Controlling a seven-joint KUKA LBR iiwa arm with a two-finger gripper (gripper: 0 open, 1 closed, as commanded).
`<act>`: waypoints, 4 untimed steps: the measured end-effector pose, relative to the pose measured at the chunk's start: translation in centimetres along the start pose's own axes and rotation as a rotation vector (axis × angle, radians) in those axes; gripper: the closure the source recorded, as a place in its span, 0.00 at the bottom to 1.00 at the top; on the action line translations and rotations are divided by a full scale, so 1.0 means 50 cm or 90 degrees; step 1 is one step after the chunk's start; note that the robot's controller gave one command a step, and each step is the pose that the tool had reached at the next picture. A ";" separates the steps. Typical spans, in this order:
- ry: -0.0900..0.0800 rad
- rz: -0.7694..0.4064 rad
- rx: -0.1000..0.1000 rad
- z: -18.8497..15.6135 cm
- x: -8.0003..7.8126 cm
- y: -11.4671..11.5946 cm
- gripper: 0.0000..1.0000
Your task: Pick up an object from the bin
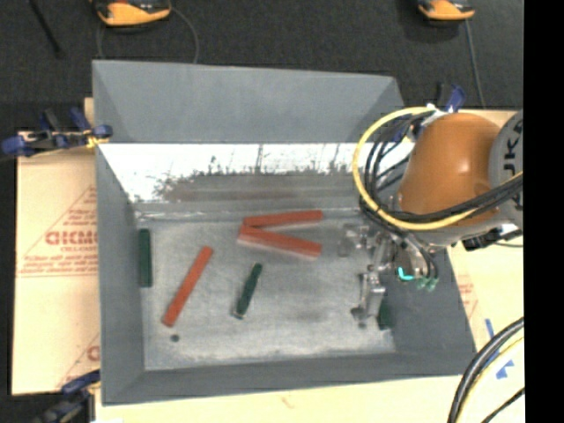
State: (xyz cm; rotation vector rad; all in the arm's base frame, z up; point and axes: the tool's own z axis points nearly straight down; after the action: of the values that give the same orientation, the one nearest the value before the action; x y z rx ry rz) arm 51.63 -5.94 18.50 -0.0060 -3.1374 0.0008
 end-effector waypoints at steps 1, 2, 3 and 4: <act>-0.007 0.017 -0.001 0.232 -0.147 0.107 0.00; -0.007 0.137 -0.002 0.166 -0.145 0.129 0.00; -0.007 0.209 -0.001 0.168 -0.152 0.125 0.00; -0.007 0.299 -0.002 0.227 -0.138 0.125 0.00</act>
Offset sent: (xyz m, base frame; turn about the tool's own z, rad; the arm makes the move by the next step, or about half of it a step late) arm 0.0710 0.0520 -0.1150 0.0292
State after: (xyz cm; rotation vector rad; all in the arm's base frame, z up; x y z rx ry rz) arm 58.50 0.26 7.14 -0.7394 -3.0601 -0.0031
